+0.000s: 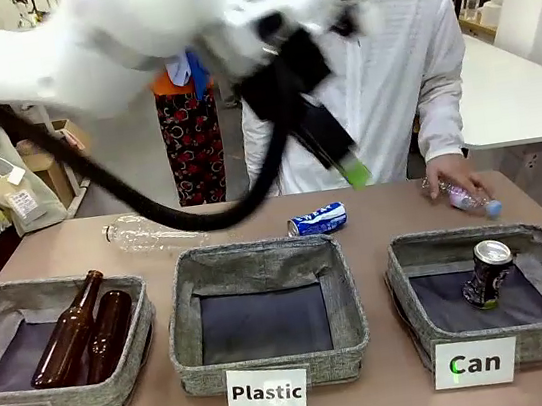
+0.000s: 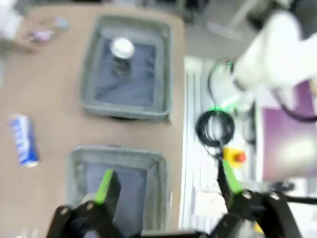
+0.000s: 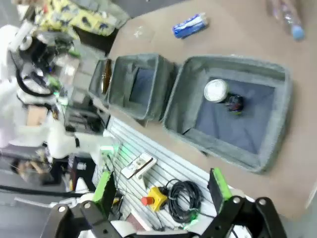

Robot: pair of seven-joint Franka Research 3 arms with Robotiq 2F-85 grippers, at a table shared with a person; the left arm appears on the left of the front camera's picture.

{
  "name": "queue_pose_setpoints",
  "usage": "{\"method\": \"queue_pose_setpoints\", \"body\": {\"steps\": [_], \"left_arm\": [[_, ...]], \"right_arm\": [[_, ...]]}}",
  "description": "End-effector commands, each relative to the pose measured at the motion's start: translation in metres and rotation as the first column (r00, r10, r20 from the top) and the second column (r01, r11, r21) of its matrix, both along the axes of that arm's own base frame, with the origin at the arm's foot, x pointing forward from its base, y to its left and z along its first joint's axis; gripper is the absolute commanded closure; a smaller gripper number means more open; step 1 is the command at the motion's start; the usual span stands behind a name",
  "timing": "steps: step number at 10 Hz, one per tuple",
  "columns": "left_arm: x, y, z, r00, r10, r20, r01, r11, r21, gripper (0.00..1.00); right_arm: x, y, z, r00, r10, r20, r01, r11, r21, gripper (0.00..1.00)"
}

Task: Sort the can waste into the basket.
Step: Pick up the can waste from the table and place it in the right Fabric basket.

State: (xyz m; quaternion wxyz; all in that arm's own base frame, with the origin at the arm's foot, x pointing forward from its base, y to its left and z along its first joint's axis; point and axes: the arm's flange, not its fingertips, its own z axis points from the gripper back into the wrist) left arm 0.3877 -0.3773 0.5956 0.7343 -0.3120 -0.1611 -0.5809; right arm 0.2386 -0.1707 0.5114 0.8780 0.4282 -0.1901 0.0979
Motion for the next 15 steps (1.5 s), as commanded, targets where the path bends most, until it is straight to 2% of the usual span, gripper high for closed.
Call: {"method": "queue_pose_setpoints", "body": {"steps": [1,3,4,5,6,7,8,10,11,12,13,15], "left_arm": [[0.007,0.118,0.018,0.979,0.194,-0.060,-0.201,0.969,-0.145,0.00],[0.021,0.237,0.031,0.915,0.332,-0.228,-0.383,0.892,-0.239,0.00],[0.021,0.301,0.026,0.887,0.343,-0.308,-0.430,0.857,-0.283,0.00],[0.018,0.351,0.017,0.873,0.340,-0.350,-0.455,0.824,-0.337,0.00],[0.014,0.394,-0.004,0.860,0.322,-0.397,-0.474,0.793,-0.384,0.00],[0.009,0.434,-0.030,0.839,0.317,-0.442,-0.509,0.743,-0.434,0.00],[0.002,0.474,-0.063,0.817,0.320,-0.479,-0.551,0.679,-0.486,0.00],[-0.006,0.526,-0.110,0.812,0.245,-0.530,-0.550,0.622,-0.557,0.00],[-0.014,0.543,-0.126,0.825,0.226,-0.518,-0.539,0.591,-0.601,0.00],[-0.017,0.549,-0.136,0.851,0.208,-0.482,-0.499,0.604,-0.621,0.00],[-0.021,0.538,-0.125,0.798,0.278,-0.534,-0.575,0.614,-0.540,0.00],[-0.021,0.538,-0.125,0.798,0.278,-0.534,-0.575,0.614,-0.540,0.00]], "right_arm": [[0.025,0.055,0.000,0.995,0.102,-0.020,-0.102,0.995,0.009,0.00],[0.046,0.101,-0.001,0.975,0.214,-0.054,-0.211,0.975,0.067,0.00],[0.055,0.119,0.001,0.958,0.277,-0.074,-0.265,0.954,0.137,0.00],[0.064,0.129,0.003,0.949,0.305,-0.079,-0.286,0.940,0.186,0.00],[0.072,0.136,0.003,0.932,0.351,-0.094,-0.325,0.921,0.217,0.00],[0.079,0.136,0.005,0.931,0.350,-0.101,-0.313,0.911,0.267,0.00],[0.088,0.132,0.007,0.948,0.303,-0.102,-0.259,0.915,0.310,0.00],[0.098,0.118,0.013,0.981,0.178,-0.081,-0.135,0.916,0.378,0.00],[0.099,0.109,0.013,0.992,0.111,-0.058,-0.080,0.922,0.380,0.00],[0.100,0.101,0.012,0.999,0.040,-0.028,-0.027,0.930,0.367,0.00],[0.098,0.111,0.007,0.977,0.201,-0.073,-0.163,0.920,0.356,0.00],[0.098,0.111,0.007,0.977,0.201,-0.073,-0.163,0.920,0.356,0.00]]}}
